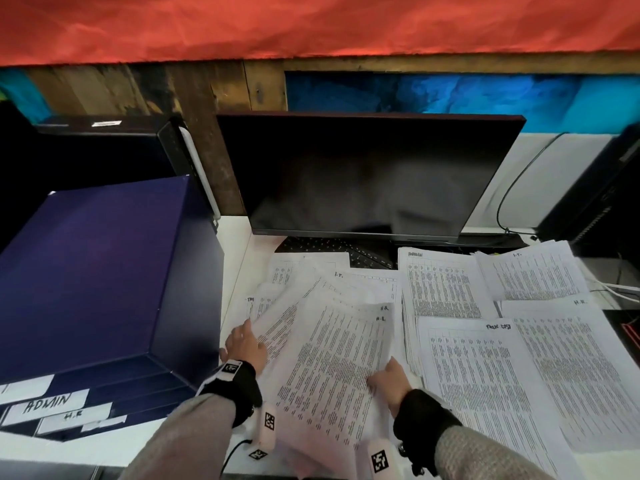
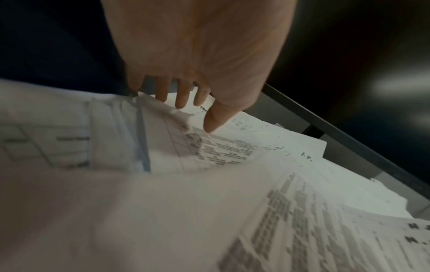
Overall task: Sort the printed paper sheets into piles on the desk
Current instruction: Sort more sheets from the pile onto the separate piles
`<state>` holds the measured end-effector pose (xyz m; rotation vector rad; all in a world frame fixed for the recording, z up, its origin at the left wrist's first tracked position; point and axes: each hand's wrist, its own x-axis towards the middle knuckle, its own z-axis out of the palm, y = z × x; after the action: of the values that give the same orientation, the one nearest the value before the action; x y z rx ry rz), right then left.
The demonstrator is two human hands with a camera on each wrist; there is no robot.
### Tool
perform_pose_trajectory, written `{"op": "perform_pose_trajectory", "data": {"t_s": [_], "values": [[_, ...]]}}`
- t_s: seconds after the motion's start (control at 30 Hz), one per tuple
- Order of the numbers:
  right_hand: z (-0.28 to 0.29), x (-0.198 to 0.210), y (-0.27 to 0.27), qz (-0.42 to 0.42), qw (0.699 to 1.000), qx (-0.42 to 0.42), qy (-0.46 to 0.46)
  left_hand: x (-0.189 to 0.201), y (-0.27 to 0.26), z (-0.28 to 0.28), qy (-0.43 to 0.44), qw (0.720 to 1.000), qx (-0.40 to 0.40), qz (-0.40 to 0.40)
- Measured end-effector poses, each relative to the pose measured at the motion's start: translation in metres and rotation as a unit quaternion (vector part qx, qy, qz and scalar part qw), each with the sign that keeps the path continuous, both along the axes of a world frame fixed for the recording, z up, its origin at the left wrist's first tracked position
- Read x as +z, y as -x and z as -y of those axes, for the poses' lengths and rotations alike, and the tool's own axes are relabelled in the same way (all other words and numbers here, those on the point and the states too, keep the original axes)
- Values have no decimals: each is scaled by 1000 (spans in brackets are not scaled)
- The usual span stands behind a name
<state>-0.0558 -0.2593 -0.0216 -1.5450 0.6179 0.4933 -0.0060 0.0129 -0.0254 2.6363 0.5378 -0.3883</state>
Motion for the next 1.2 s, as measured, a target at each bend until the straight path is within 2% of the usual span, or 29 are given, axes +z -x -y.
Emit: {"op": "perform_pose_trajectory", "data": {"t_s": [0.07,0.13,0.2,0.27,0.37,0.5,0.57,0.63,0.67,0.73,0.77,0.87,0.97,1.1,1.2], "values": [[5,-1,0,-6,1000,-2,7,-4,-4,-7,0,999,-2,-35],[9,-1,0,-7,1000,-9,11,-3,-5,-10,-22,999,-11,-34],[11,2,0,6,1000,-11,9,0,-5,-9,-61,998,-22,0],[12,9,-1,21,1000,7,5,3,-2,-8,-63,996,-30,60],[13,8,-5,23,999,33,10,5,5,-7,52,992,5,112],[11,4,-10,23,999,11,35,1,16,-16,185,979,60,54],[9,2,-12,20,999,9,40,-4,24,-21,235,970,58,7],[6,-3,-14,29,997,19,69,-8,31,-22,252,966,41,-43],[4,-5,-15,46,991,44,116,-7,34,-20,250,966,45,-50],[-1,-3,-15,79,962,114,234,3,38,-14,264,960,82,-31],[-4,0,-15,109,949,141,261,6,38,-11,277,955,100,-23],[-13,8,-7,185,927,216,245,7,38,-6,322,939,113,-44],[-14,2,-3,201,911,250,257,7,39,-2,359,921,141,-48],[-13,5,-3,179,896,282,294,4,41,-5,367,924,110,-25],[-11,6,-5,152,911,267,277,13,47,-2,425,898,110,-4]]}}
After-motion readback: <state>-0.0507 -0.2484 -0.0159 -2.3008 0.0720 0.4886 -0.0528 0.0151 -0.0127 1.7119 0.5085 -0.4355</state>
